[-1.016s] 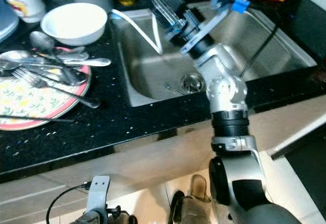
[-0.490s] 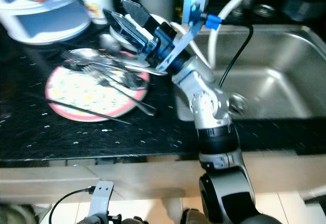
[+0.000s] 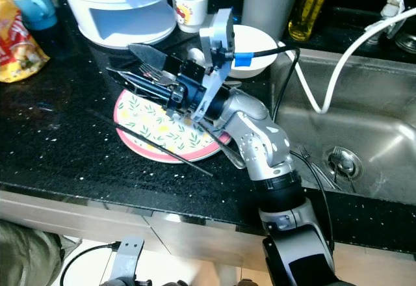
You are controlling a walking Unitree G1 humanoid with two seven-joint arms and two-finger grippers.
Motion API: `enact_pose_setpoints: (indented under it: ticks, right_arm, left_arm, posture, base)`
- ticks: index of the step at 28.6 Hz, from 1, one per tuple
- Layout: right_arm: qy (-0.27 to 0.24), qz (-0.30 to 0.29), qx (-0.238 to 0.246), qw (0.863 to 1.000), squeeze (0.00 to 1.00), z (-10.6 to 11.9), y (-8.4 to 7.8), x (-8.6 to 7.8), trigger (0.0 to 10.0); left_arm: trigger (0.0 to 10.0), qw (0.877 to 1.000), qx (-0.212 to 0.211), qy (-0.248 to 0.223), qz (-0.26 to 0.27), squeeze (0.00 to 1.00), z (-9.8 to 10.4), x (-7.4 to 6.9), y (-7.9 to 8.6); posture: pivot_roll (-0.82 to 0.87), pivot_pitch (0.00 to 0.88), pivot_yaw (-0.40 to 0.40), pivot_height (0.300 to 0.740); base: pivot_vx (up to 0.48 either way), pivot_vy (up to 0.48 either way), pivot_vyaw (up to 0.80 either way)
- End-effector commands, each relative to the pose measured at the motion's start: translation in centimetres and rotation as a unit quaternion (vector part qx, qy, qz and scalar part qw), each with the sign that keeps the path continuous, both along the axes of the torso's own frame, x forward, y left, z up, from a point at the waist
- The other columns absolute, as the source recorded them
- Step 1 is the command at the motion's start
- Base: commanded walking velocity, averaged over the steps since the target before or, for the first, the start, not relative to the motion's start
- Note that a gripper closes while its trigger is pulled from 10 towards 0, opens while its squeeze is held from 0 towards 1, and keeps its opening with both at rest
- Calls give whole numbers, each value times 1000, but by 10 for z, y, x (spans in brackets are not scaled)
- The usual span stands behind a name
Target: Kitchen organization
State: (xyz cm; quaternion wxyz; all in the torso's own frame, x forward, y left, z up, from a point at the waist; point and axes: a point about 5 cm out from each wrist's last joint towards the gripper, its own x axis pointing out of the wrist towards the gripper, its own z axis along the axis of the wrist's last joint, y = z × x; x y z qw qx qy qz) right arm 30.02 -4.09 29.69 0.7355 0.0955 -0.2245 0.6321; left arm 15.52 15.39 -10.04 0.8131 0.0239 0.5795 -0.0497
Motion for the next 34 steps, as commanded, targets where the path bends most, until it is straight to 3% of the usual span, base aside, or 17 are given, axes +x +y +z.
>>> enact_pose_setpoints:
  ticks: [1, 5, 11, 15, 23, 28, 34]
  right_arm:
    - [-6, 3, -4, 1000, 0, 1, -2, -3, 10000]
    - [-11, -8, -9, 1000, 0, 2, -17, -3, 10000]
    - [-19, -3, -21, 1000, 0, 0, -24, -7, 10000]
    - [-41, 3, -47, 998, 0, -1, -32, -11, 10000]
    - [-43, 30, -72, 996, 0, -6, -32, -18, 10000]
    - [-44, 30, -105, 993, 0, -12, -30, -19, 10000]
    - [-57, 51, -191, 979, 0, -22, -27, -29, 10000]
  left_arm:
    - [10000, 999, 1, 36, -11, 0, -7, -19, -1]
    - [10000, 999, 1, 36, -39, 0, -6, -18, -2]
    - [10000, 999, 4, 36, -37, 0, -6, -18, -1]
    - [10000, 999, 2, 38, -37, 0, -6, -18, -2]
    - [10000, 999, 0, 38, -37, 0, -6, -18, -1]
    - [10000, 999, 0, 38, -38, 0, -6, -18, -1]
    - [10000, 998, 0, 38, -41, 0, -6, -18, 0]
  posture:
    - [74, 67, -38, 740]
    - [69, 68, -35, 740]
    - [64, 70, -32, 740]
    - [63, 71, -32, 740]
    - [61, 70, -30, 740]
    - [60, 70, -27, 740]
    - [57, 67, -28, 740]
  base:
    - [0, 0, 756]
    - [0, -349, 0]
    - [0, -454, 0]
    - [0, 0, 600]
    - [0, 0, 800]
    - [0, 0, 175]
    - [0, 0, 0]
